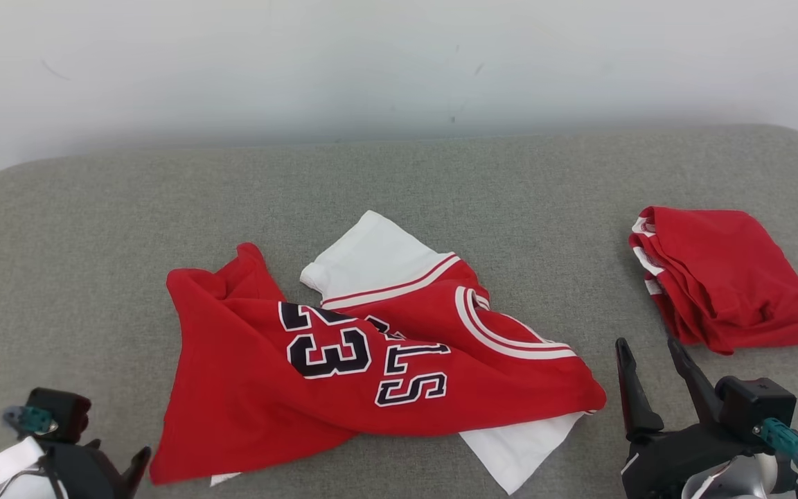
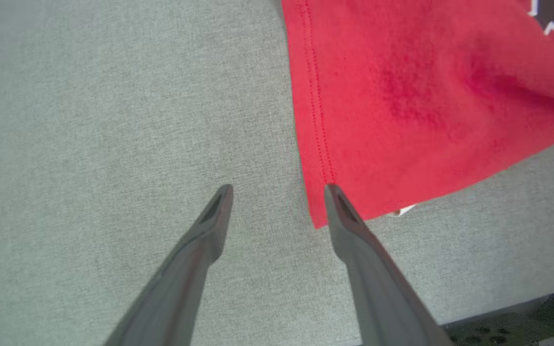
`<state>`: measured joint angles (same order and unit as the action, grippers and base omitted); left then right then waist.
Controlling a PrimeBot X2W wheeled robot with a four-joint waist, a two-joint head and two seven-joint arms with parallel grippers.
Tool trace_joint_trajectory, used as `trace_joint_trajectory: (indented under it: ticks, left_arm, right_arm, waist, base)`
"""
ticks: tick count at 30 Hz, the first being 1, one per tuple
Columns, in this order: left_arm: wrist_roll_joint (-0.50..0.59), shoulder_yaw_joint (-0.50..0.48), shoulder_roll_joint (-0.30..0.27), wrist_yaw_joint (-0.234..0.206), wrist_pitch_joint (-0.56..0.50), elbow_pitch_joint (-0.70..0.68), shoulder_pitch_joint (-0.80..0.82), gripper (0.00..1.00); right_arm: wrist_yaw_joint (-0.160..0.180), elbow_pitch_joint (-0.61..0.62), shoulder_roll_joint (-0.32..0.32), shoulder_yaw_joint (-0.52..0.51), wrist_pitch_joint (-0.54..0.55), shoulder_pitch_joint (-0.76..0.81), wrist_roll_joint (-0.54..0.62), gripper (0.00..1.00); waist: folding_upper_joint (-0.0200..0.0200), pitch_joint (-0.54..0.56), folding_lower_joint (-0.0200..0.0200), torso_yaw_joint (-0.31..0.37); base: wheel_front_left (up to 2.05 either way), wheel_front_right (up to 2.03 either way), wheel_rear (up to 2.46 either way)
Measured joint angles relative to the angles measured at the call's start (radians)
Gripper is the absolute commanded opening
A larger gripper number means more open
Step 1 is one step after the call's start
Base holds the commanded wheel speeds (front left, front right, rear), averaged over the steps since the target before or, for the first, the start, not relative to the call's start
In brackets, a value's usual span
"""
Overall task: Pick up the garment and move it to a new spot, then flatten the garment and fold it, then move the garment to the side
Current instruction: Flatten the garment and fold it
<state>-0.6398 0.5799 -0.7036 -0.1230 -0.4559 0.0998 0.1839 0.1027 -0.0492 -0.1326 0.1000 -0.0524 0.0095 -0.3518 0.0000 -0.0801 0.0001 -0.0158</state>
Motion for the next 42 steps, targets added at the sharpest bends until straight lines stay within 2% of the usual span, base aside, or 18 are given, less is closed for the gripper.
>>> trace_joint_trajectory:
  ticks: [6, 11, 12, 15, 22, 27, 32, 42]
  left_arm:
    - [0.051, -0.132, 0.074, 0.000, 0.088, 0.017, -0.059, 1.00]
    - [0.109, -0.282, 0.215, 0.000, 0.238, -0.027, -0.093, 1.00]
    - [0.109, -0.282, 0.215, 0.000, 0.238, -0.027, -0.093, 1.00]
    - [0.121, -0.353, 0.330, -0.001, 0.336, -0.065, -0.115, 1.00]
    - [0.217, -0.435, 0.468, -0.001, 0.502, -0.125, -0.196, 1.00]
    - [0.258, -0.449, 0.506, -0.001, 0.547, -0.128, -0.259, 1.00]
    - [0.266, -0.393, 0.498, -0.001, 0.549, -0.130, -0.271, 1.00]
    - [0.300, -0.400, 0.495, -0.001, 0.555, -0.132, -0.284, 1.00]
  right_arm:
    - [0.000, -0.010, 0.001, 0.005, 0.000, 0.000, 0.000, 1.00]
    - [0.000, -0.012, 0.002, -0.012, -0.011, 0.002, -0.007, 1.00]
    - [0.000, -0.012, 0.002, -0.012, -0.011, 0.002, -0.007, 1.00]
    - [0.000, -0.016, 0.004, -0.025, -0.020, 0.002, -0.022, 1.00]
    - [0.000, -0.020, 0.009, -0.030, -0.037, -0.001, -0.034, 1.00]
    - [0.000, -0.028, 0.017, -0.036, -0.045, -0.021, -0.052, 1.00]
    - [-0.015, -0.033, 0.016, -0.032, -0.045, -0.020, -0.059, 1.00]
    - [-0.023, -0.044, 0.018, -0.018, -0.045, -0.020, -0.060, 1.00]
  waist:
    - [0.0000, 0.024, 0.0000, 0.003]
    - [0.0000, 0.052, -0.0001, 0.004]
    - [0.0000, 0.052, -0.0001, 0.004]
    - [0.0000, 0.070, -0.0001, 0.002]
    - [0.0000, 0.108, -0.0001, -0.008]
    - [0.0000, 0.126, -0.0001, -0.003]
    - [0.0000, 0.134, -0.0001, 0.007]
    - [0.0000, 0.131, -0.0001, 0.017]
  base:
    - [0.00, 0.00, 0.00]
    - [0.00, 0.00, 0.00]
    - [0.00, 0.00, 0.00]
    - [0.00, 0.00, 0.00]
    - [0.00, 0.00, 0.00]
    - [0.00, 0.00, 0.00]
    - [0.00, 0.00, 0.00]
    - [0.00, 0.00, 0.00]
